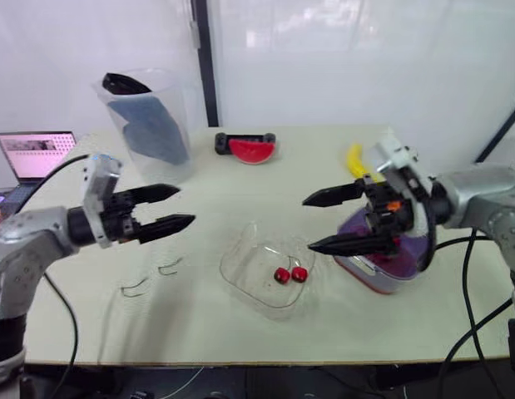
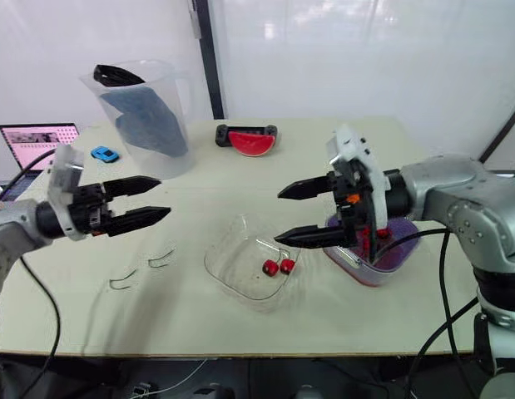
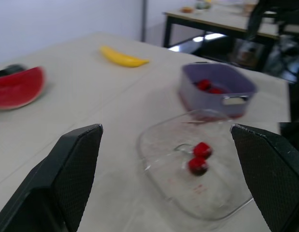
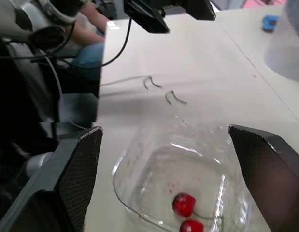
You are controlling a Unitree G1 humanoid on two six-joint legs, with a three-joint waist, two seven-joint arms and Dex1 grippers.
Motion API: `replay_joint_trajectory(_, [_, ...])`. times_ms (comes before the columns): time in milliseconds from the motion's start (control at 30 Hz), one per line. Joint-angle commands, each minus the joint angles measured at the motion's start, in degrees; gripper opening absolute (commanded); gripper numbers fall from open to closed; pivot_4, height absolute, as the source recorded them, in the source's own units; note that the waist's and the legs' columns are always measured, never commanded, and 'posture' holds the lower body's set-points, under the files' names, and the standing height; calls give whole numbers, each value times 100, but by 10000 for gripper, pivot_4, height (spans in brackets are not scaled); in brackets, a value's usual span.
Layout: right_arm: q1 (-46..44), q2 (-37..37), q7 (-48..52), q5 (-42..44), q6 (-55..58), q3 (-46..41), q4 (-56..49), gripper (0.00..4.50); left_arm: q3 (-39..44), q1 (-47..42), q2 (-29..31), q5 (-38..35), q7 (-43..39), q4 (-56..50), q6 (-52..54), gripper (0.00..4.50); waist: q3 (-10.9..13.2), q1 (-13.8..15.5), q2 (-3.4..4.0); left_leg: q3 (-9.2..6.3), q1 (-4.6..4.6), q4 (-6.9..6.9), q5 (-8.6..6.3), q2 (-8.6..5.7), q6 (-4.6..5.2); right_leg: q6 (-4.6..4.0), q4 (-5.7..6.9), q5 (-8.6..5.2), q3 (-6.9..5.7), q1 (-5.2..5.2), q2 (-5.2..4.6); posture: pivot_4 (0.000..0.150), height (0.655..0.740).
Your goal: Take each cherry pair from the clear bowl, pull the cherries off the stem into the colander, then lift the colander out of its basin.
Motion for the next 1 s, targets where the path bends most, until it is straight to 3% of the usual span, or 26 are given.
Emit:
replay_joint_trajectory(33, [-19,-156,-693,292,624,-330,-495,45000,-305,-360,24,-125,-264,-87,83,44499,0,-10,0,-2,0,-1,0,3,0,0,2,0,0,-2,4,1500,7400])
replay_joint_trajectory(233, [-720,153,-1638,943,1707,-266,-408,45000,-715,-509,10,186,-523,82,-112,44499,0,-62,0,-6,0,1,1,3,-1,-1,3,0,0,2,4,1500,7400])
replay_joint_trajectory(367, [-1291,238,-1812,654,1976,509,-433,45000,-873,-292,142,701,-773,257,-609,44499,0,-72,0,-6,0,-1,1,2,-1,-1,1,0,-2,1,4,1500,7400])
replay_joint_trajectory(500, [-2184,610,-1904,676,3222,1394,189,45000,-786,-35,160,769,-835,177,-740,44499,1,-92,1,-5,-1,-3,1,5,-1,-1,2,0,2,-4,6,1500,7400])
replay_joint_trajectory(667, [-2835,1039,-2218,533,3365,2755,796,45000,-746,322,90,988,-691,54,-977,44499,0,-82,1,-9,-5,0,1,4,-1,-1,0,-1,0,-4,1,1500,7400])
replay_joint_trajectory(1000, [-2610,1903,-3082,-514,3365,3955,1168,45000,-553,761,53,908,-413,-317,-974,44499,0,-82,0,-9,-13,4,3,1,-4,-1,39,0,4,-32,0,1500,7400])
